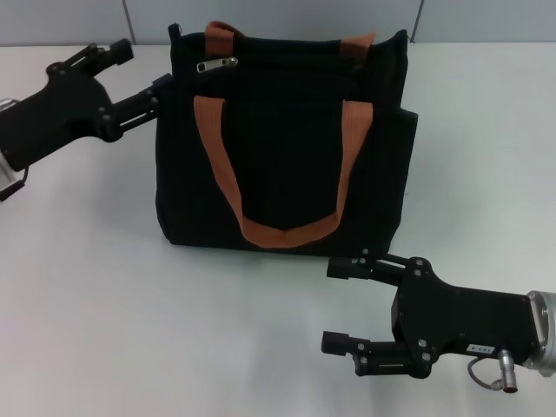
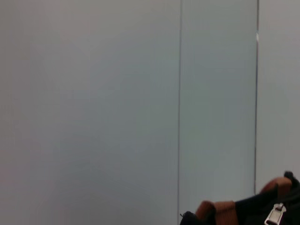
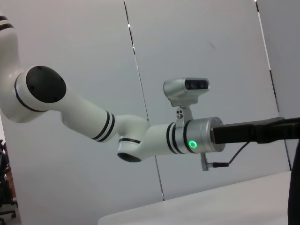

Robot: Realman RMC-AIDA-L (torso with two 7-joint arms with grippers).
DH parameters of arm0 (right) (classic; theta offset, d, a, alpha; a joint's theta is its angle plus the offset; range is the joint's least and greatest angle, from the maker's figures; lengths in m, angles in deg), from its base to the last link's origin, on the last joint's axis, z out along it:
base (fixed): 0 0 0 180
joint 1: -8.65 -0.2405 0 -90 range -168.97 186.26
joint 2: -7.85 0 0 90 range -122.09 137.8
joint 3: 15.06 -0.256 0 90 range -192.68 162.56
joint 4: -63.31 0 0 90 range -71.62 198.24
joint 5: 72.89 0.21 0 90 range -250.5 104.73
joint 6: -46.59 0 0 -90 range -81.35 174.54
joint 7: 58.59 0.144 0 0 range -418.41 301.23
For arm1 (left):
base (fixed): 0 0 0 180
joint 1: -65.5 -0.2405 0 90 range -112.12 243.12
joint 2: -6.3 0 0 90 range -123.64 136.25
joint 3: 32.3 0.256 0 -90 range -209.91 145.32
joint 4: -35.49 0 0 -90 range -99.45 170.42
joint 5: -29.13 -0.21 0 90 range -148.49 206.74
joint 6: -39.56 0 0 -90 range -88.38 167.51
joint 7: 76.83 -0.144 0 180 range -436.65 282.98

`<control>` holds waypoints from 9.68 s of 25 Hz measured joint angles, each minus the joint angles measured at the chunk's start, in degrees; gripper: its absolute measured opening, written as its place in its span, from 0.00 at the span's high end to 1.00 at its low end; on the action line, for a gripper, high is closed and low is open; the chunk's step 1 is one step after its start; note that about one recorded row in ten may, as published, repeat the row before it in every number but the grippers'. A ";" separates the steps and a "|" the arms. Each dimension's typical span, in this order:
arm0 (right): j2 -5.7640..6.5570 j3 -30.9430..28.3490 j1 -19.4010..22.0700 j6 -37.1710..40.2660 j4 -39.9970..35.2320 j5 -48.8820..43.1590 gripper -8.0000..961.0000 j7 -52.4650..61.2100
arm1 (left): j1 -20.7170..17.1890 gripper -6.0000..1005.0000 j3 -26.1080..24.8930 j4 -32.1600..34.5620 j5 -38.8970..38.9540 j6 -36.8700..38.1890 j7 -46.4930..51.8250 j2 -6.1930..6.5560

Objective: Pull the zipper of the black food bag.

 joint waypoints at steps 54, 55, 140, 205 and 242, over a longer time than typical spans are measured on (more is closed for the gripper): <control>-0.18 0.44 -2.51 -2.04 2.26 1.16 0.14 -0.93 | 0.03 0.19 10.32 13.75 -10.07 -3.06 9.85 -0.36; -0.17 0.31 -2.52 -2.04 2.49 1.16 0.14 -1.12 | 0.60 0.19 10.38 13.46 -8.63 -2.96 9.85 -0.47; 0.06 0.97 -11.56 -9.95 -16.33 16.65 0.14 54.36 | 1.71 0.98 14.19 3.56 8.81 1.54 13.55 -0.67; 0.01 7.08 -15.03 -16.91 -13.75 17.72 0.15 54.82 | 6.17 0.98 14.78 -1.52 11.69 4.51 11.56 -0.96; 0.08 7.33 -16.90 -21.16 -11.72 18.44 0.57 55.38 | 6.25 0.98 14.77 -1.83 12.42 4.36 10.69 -0.96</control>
